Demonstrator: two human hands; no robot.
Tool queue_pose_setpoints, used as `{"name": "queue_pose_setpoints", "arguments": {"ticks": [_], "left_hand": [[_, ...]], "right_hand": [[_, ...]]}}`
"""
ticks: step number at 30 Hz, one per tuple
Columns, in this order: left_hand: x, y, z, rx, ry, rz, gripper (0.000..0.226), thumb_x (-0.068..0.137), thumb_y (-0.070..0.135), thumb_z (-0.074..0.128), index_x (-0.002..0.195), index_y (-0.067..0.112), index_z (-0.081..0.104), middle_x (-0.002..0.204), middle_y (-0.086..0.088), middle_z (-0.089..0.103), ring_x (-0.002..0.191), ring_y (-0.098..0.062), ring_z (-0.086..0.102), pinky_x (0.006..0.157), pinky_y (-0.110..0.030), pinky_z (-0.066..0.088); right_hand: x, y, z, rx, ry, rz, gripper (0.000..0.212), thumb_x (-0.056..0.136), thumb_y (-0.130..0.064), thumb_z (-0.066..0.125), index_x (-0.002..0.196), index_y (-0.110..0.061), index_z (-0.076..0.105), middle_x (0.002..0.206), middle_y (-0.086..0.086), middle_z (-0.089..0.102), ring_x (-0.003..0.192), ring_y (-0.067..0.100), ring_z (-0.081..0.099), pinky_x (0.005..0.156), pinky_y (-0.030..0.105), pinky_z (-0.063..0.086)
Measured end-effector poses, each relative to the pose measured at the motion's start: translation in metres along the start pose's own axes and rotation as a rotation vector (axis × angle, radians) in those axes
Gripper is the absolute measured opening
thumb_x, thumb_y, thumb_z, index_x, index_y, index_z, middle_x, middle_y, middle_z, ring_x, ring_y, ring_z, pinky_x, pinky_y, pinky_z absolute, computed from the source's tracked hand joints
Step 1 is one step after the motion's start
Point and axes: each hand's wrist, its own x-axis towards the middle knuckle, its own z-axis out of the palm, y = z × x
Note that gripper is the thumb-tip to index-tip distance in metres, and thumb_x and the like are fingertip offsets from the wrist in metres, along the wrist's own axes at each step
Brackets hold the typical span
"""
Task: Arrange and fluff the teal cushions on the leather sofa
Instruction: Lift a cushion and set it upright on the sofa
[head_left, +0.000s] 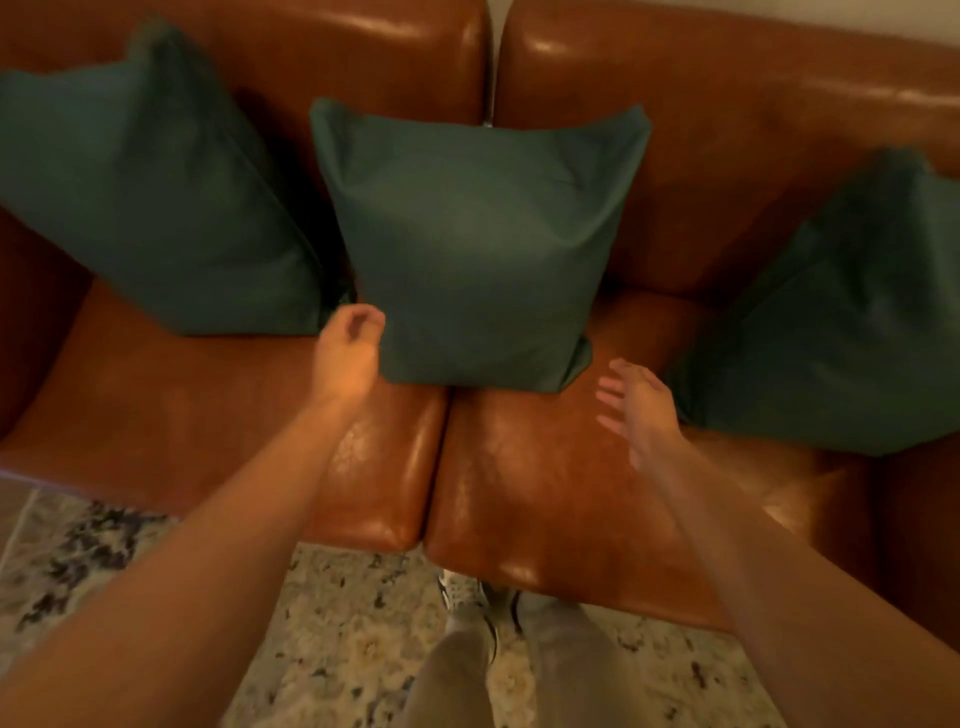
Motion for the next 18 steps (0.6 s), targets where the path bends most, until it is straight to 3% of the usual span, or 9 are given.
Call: {"name": "queue_pose_setpoints", "arguments": {"ticks": [3,7,10,14,18], "left_hand": [[0.035,0.027,-0.011,-0.037,0.098,-0.035,0.051,0.086,0.051,0.055,0.122,0.015,0.057,0.115,-0.005,0.064,0.101,-0.019,0.060,0.096,-0.046,0.048],[0.058,0.059,-0.006,-0.226,0.050,-0.132,0.073,0.088,0.060,0.052,0.148,0.025,0.031,0.147,0.003,0.043,0.129,-0.015,0.045,0.110,-0.043,0.037],[0.075,0.070,-0.001,-0.339,0.024,-0.146,0.077,0.089,0.061,0.051,0.152,0.026,0.023,0.154,0.004,0.034,0.137,-0.017,0.038,0.114,-0.044,0.031],[0.096,0.082,-0.003,-0.340,-0.025,-0.123,0.075,0.088,0.058,0.055,0.151,0.030,0.025,0.151,0.008,0.038,0.133,-0.013,0.042,0.111,-0.039,0.034],[0.121,0.078,-0.006,-0.342,-0.112,-0.090,0.050,0.093,0.045,0.052,0.140,0.028,0.047,0.131,0.009,0.059,0.118,-0.011,0.056,0.106,-0.041,0.043]], "right_hand": [[0.011,-0.017,0.013,0.049,0.005,0.024,0.038,0.100,-0.036,0.047,0.135,-0.023,0.048,0.131,0.002,0.056,0.116,0.020,0.054,0.104,0.047,0.043],[0.024,-0.037,0.038,0.171,-0.032,0.095,0.054,0.099,-0.049,0.044,0.147,-0.026,0.036,0.144,-0.002,0.046,0.129,0.024,0.048,0.096,0.044,0.041],[0.032,-0.045,0.055,0.232,-0.100,0.138,0.061,0.096,-0.060,0.038,0.147,-0.027,0.037,0.150,-0.001,0.042,0.136,0.026,0.041,0.106,0.049,0.033],[0.039,-0.046,0.072,0.271,-0.148,0.190,0.077,0.088,-0.072,0.038,0.151,-0.028,0.030,0.157,0.000,0.030,0.144,0.028,0.029,0.115,0.058,0.019],[0.039,-0.048,0.091,0.390,-0.129,0.190,0.081,0.089,-0.070,0.041,0.153,-0.026,0.021,0.160,-0.001,0.022,0.148,0.029,0.019,0.114,0.062,0.016]]}}
